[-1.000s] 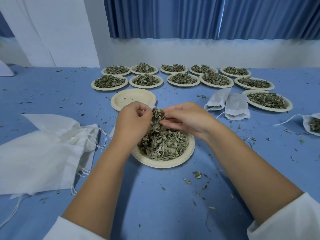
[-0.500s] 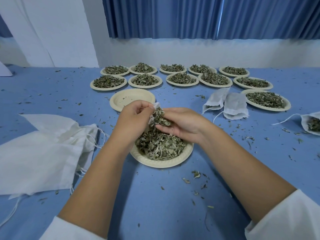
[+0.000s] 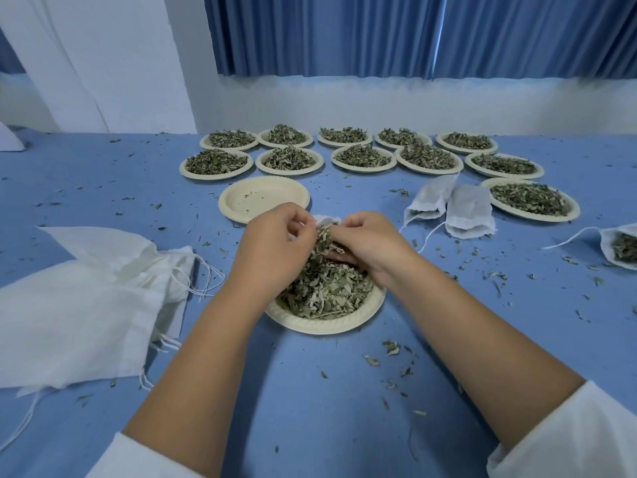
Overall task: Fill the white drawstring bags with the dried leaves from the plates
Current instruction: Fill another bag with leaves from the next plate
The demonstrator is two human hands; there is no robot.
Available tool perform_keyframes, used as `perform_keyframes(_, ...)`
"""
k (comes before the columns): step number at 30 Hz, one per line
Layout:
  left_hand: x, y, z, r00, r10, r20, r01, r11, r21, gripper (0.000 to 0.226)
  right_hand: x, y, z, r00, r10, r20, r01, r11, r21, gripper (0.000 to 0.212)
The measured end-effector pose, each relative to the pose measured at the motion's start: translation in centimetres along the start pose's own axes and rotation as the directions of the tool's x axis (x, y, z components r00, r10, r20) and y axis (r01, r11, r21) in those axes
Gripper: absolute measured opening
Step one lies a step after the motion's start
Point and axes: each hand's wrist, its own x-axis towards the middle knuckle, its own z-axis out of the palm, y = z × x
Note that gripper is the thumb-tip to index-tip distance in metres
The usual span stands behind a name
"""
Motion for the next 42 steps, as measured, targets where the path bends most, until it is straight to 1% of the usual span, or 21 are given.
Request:
perform_keyframes(3, 0.2, -0.2, 0.0, 0.997, -0.035, -0.072, 0.038, 0.998, 0.044, 0.008, -0.3, -0.7, -0.1, 0.997, 0.043, 0.067, -0.047, 0.997, 0.064, 0.021)
perform_keyframes(5, 0.3, -0.4, -0.1, 0.991, -0.065, -0.121, 0.070, 0.997, 0.040, 0.009, -0.6, -1.0, -0.1, 0.994, 0.058, 0.091, -0.073, 0.984, 0.165, 0.025)
perform_keyframes(8, 0.4, -0.6, -0.2, 0.980, -0.098, -0.175, 0.106, 0.994, 0.038, 0.009, -0.9, -1.4, -0.1, 0.988, 0.063, 0.139, -0.105, 0.944, 0.314, 0.009)
perform_keyframes(10, 0.4, -0.6, -0.3, 0.974, -0.109, -0.198, 0.119, 0.992, 0.038, 0.009, -1.0, -1.6, -0.2, 0.983, 0.066, 0.173, -0.123, 0.931, 0.343, 0.006)
perform_keyframes(11, 0.4, -0.6, -0.4, 0.973, -0.111, -0.203, 0.121, 0.992, 0.037, 0.009, -1.1, -1.7, -0.3, 0.981, 0.059, 0.185, -0.117, 0.941, 0.318, 0.008)
perform_keyframes(13, 0.4, -0.6, -0.4, 0.974, -0.106, -0.202, 0.117, 0.992, 0.043, 0.009, -1.0, -1.7, -0.5, 0.983, 0.018, 0.181, -0.059, 0.972, 0.229, 0.024)
perform_keyframes(14, 0.4, -0.6, -0.4, 0.975, -0.100, -0.198, 0.113, 0.992, 0.052, 0.009, -1.1, -1.7, -0.5, 0.984, -0.001, 0.176, -0.031, 0.983, 0.180, 0.028)
perform_keyframes(17, 0.3, -0.5, -0.3, 0.978, -0.090, -0.186, 0.106, 0.991, 0.076, 0.009, -1.4, -1.6, -0.2, 0.987, -0.040, 0.153, 0.028, 0.996, 0.082, 0.013)
perform_keyframes(20, 0.3, -0.3, -0.2, 0.986, -0.077, -0.150, 0.088, 0.994, 0.069, 0.008, -1.5, -1.2, 0.2, 0.986, -0.156, 0.052, 0.157, 0.987, -0.026, 0.018)
perform_keyframes(22, 0.2, -0.2, -0.1, 0.991, -0.059, -0.116, 0.066, 0.996, 0.061, 0.008, -1.5, -0.9, 0.4, 0.964, -0.265, -0.005, 0.258, 0.942, -0.216, 0.018)
perform_keyframes(24, 0.1, 0.0, 0.1, 0.996, -0.042, -0.078, 0.045, 0.998, 0.041, 0.007, -1.4, -0.5, 0.5, 0.923, -0.384, -0.027, 0.342, 0.850, -0.399, 0.020)
perform_keyframes(26, 0.0, 0.2, 0.2, 0.998, -0.033, -0.045, 0.034, 0.999, 0.026, 0.007, -1.4, -0.2, 0.5, 0.888, -0.459, 0.000, 0.401, 0.776, -0.488, 0.023)
perform_keyframes(27, 0.0, 0.3, 0.2, 0.999, -0.034, -0.037, 0.035, 0.999, 0.020, 0.008, -1.4, -0.1, 0.6, 0.884, -0.467, 0.016, 0.412, 0.763, -0.498, 0.022)
perform_keyframes(29, 0.0, 0.3, 0.2, 0.998, -0.052, -0.047, 0.052, 0.999, 0.002, 0.009, -1.3, -0.2, 0.6, 0.899, -0.437, 0.034, 0.404, 0.797, -0.449, 0.018)
perform_keyframes(31, 0.2, 0.1, 0.0, 0.994, -0.085, -0.076, 0.083, 0.996, -0.031, 0.011, -1.3, -0.6, 0.5, 0.942, -0.331, 0.055, 0.332, 0.899, -0.286, 0.017)
perform_keyframes(32, 0.3, 0.1, -0.1, 0.991, -0.102, -0.088, 0.098, 0.994, -0.051, 0.013, -1.3, -0.8, 0.4, 0.959, -0.269, 0.085, 0.281, 0.942, -0.186, 0.020)
perform_keyframes(33, 0.3, 0.1, -0.2, 0.988, -0.118, -0.096, 0.111, 0.991, -0.075, 0.015, -1.3, -0.8, 0.3, 0.966, -0.229, 0.117, 0.241, 0.965, -0.107, 0.025)
perform_keyframes(35, 0.4, 0.2, -0.3, 0.985, -0.144, -0.098, 0.128, 0.981, -0.148, 0.018, -1.2, -0.9, 0.0, 0.966, -0.198, 0.164, 0.204, 0.979, -0.019, 0.027)
perform_keyframes(39, 0.4, 0.6, -0.5, 0.979, -0.192, -0.064, 0.162, 0.934, -0.320, 0.014, -1.1, -0.6, 0.0, 0.966, -0.183, 0.183, 0.168, 0.981, 0.094, 0.016)
perform_keyframes(40, 0.4, 0.7, -0.6, 0.977, -0.205, -0.057, 0.173, 0.921, -0.349, 0.014, -1.1, -0.5, 0.0, 0.972, -0.173, 0.157, 0.161, 0.983, 0.087, 0.014)
perform_keyframes(42, 0.4, 0.9, -0.7, 0.973, -0.229, -0.035, 0.196, 0.893, -0.405, 0.017, -0.8, -0.6, 0.0, 0.987, -0.131, 0.096, 0.128, 0.991, 0.031, 0.020)
